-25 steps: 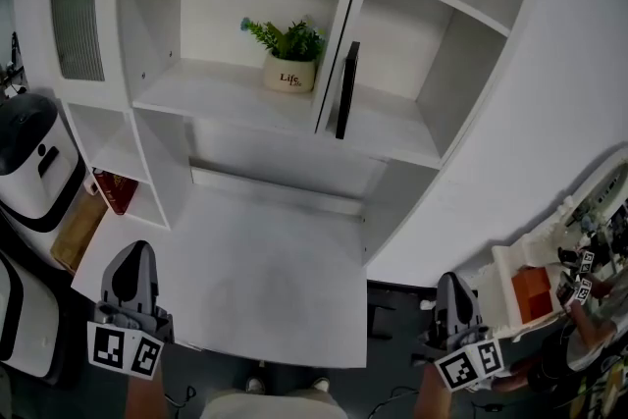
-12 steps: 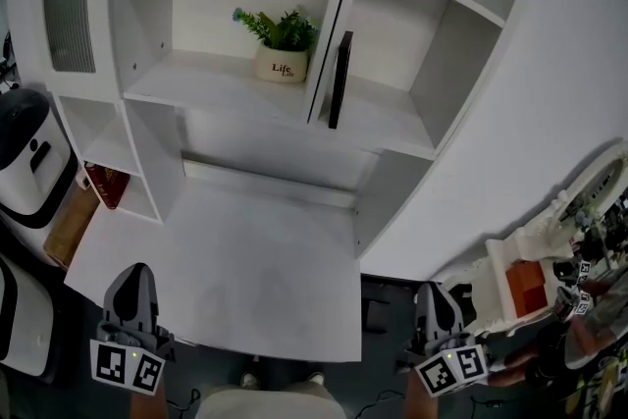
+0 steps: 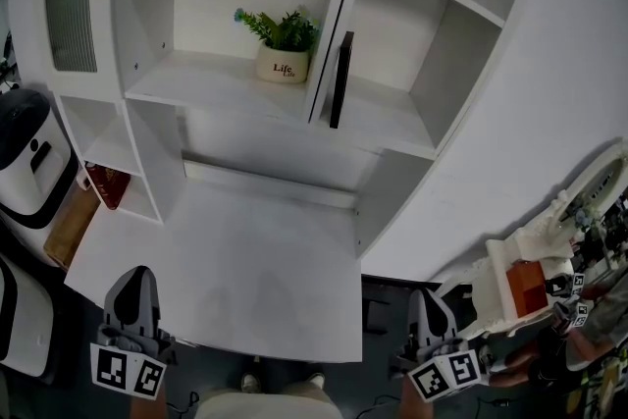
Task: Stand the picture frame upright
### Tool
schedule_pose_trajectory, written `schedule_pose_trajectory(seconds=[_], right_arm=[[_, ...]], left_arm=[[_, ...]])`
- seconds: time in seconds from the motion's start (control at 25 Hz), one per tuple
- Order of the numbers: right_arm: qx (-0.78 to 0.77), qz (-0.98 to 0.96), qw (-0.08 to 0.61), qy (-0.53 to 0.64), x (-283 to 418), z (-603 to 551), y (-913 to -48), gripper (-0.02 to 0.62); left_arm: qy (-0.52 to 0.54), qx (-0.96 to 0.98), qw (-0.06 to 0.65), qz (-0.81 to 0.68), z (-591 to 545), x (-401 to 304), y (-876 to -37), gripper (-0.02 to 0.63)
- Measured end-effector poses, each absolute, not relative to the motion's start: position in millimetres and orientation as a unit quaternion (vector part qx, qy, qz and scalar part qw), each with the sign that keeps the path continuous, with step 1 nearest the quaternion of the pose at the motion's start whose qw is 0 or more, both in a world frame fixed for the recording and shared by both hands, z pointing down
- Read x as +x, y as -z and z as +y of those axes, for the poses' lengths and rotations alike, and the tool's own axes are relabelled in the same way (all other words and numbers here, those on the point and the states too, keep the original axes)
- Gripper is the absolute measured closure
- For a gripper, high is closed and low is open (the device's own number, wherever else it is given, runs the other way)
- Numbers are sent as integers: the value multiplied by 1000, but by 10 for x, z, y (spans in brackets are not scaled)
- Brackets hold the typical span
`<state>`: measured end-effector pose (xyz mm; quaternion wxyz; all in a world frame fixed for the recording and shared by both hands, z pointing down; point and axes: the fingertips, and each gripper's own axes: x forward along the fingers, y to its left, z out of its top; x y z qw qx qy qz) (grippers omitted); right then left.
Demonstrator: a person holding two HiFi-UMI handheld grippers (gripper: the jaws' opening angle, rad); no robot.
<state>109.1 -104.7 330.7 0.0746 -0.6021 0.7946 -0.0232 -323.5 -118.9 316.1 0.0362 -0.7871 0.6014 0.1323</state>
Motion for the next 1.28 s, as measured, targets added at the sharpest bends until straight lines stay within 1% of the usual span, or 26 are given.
schedule_pose_trajectory(seconds=[1.0, 1.28], right_arm=[[-604, 793, 75, 26, 1132, -1132, -3396, 588], [-599, 799, 53, 21, 1077, -1210, -3416, 588]], left_arm=[[-141, -795, 44, 588, -1362, -3069, -3137, 589], [-139, -794, 39, 591, -1396, -3069, -3150, 589]])
